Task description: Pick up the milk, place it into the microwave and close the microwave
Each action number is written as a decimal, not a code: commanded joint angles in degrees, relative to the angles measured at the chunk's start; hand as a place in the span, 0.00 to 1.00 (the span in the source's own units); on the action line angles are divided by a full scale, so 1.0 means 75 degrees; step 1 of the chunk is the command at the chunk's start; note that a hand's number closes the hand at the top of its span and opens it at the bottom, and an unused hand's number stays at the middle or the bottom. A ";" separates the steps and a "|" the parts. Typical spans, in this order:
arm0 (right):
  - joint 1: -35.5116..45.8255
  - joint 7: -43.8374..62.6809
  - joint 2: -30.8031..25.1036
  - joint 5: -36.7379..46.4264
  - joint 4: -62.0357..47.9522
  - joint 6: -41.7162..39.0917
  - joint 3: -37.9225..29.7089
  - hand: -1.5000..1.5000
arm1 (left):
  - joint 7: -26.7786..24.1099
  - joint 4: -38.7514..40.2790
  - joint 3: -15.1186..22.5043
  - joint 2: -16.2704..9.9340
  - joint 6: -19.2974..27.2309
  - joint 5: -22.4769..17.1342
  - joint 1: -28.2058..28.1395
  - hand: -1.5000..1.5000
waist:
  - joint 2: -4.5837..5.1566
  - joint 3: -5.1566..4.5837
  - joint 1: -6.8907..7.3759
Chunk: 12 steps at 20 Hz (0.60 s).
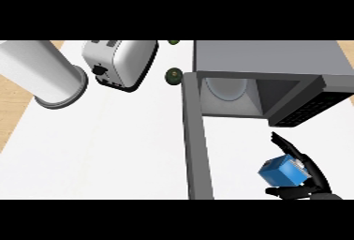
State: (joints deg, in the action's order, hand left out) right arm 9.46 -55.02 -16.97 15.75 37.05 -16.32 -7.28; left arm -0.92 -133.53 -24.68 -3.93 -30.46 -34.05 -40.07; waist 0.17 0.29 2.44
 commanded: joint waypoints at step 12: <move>0.1176 -0.1395 0.0276 -0.0302 -0.1198 -0.1029 0.0483 1.00 | -0.0121 -0.0512 -0.0104 -0.0096 -0.0253 -0.1206 -0.0305 0.00 | 0.0011 0.0007 0.0053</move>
State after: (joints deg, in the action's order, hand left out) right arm 15.09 -57.48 -14.89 15.21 30.32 -15.45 -3.22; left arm -1.72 -132.91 -25.28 -5.16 -32.24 -37.12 -41.47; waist 0.20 0.23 2.39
